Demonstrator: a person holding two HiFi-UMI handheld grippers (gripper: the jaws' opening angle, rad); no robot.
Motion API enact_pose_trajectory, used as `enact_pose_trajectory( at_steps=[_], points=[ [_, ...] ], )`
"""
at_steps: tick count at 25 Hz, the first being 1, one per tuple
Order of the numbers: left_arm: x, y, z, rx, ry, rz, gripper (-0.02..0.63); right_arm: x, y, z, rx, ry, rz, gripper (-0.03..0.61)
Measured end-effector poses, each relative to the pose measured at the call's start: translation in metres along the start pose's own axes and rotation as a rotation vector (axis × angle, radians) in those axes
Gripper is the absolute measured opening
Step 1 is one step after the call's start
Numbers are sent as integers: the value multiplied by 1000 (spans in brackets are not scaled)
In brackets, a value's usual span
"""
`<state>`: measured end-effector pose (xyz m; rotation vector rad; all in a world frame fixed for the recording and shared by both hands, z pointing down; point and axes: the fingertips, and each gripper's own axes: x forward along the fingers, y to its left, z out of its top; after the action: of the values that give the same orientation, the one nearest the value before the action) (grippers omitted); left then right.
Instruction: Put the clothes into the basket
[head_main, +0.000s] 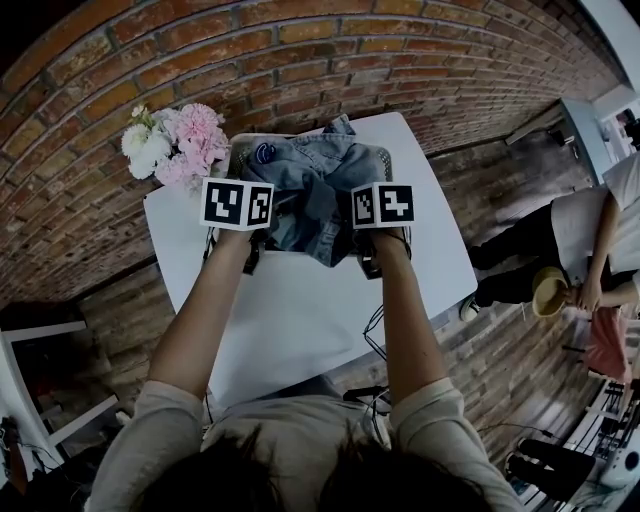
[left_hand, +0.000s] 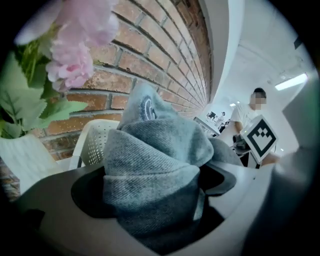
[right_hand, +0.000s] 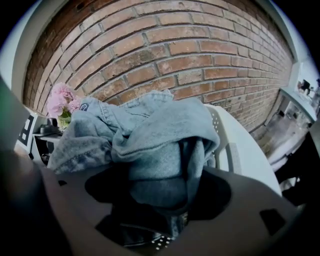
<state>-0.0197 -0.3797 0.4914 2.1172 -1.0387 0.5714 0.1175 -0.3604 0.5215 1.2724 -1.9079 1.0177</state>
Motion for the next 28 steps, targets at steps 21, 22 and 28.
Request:
enact_pose_trajectory(
  at_steps=[21,22,28],
  points=[
    [-74,-33,21,276,-215,148,294,-76,44,27,-132,-389,-5,194],
    [-77,-36,23,271,-236,141,131,-80,48,27,-151,-412,-8,141],
    [-88,-54,20,301,-295,122,9,-105,64,28,-191,-544,-33,6]
  ],
)
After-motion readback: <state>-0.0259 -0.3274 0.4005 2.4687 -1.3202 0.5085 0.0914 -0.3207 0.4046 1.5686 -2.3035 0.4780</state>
